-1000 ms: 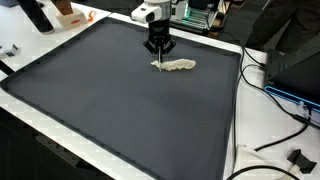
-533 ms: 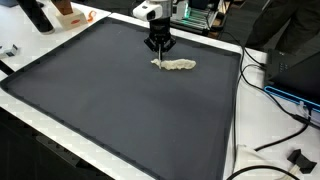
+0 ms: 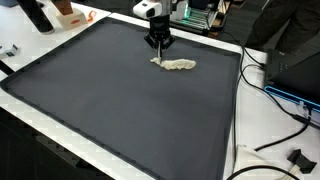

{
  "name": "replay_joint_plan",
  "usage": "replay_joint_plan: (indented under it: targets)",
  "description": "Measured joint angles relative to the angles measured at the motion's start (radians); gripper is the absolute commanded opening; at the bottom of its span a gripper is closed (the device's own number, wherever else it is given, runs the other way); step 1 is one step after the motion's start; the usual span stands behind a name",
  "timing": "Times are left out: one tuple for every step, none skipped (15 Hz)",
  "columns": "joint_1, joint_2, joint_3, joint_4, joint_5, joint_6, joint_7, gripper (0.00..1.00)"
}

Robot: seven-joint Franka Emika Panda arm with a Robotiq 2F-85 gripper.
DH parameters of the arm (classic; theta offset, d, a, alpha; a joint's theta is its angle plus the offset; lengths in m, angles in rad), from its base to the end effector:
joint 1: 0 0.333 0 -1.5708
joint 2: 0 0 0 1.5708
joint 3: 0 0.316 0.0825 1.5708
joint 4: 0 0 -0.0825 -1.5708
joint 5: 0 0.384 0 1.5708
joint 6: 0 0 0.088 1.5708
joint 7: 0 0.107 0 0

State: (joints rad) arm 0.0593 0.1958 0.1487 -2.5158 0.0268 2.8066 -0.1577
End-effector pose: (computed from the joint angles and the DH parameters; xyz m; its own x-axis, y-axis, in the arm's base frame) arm 0.4650 0.0990 0.2151 0.9394 0.3274 0.1011 0.3314 -0.9432 -0.0245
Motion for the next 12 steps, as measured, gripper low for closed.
replay_joint_plan:
  targets:
    - [0.000, -0.006, -0.002, -0.008, 0.000, -0.001, 0.003, 0.01]
    - [0.000, -0.011, -0.004, -0.016, -0.001, -0.001, 0.009, 0.01]
    - [0.002, -0.016, -0.008, -0.023, -0.007, -0.002, 0.021, 0.01]
    - [0.006, -0.023, -0.015, -0.029, -0.020, -0.007, 0.040, 0.01]
    - [0.012, -0.028, -0.025, -0.032, -0.041, -0.017, 0.068, 0.01]
    - [0.020, -0.033, -0.036, -0.034, -0.068, -0.034, 0.107, 0.01]
    - [0.030, -0.040, -0.049, -0.035, -0.097, -0.055, 0.149, 0.01]
    - [0.039, -0.045, -0.059, -0.035, -0.123, -0.076, 0.190, 0.01]
    - [0.045, -0.050, -0.065, -0.035, -0.140, -0.095, 0.221, 0.01]
    - [0.049, -0.054, -0.067, -0.035, -0.142, -0.108, 0.231, 0.01]
    - [0.051, -0.057, -0.066, -0.034, -0.141, -0.118, 0.231, 0.01]
    - [0.051, -0.060, -0.063, -0.034, -0.138, -0.126, 0.229, 0.01]
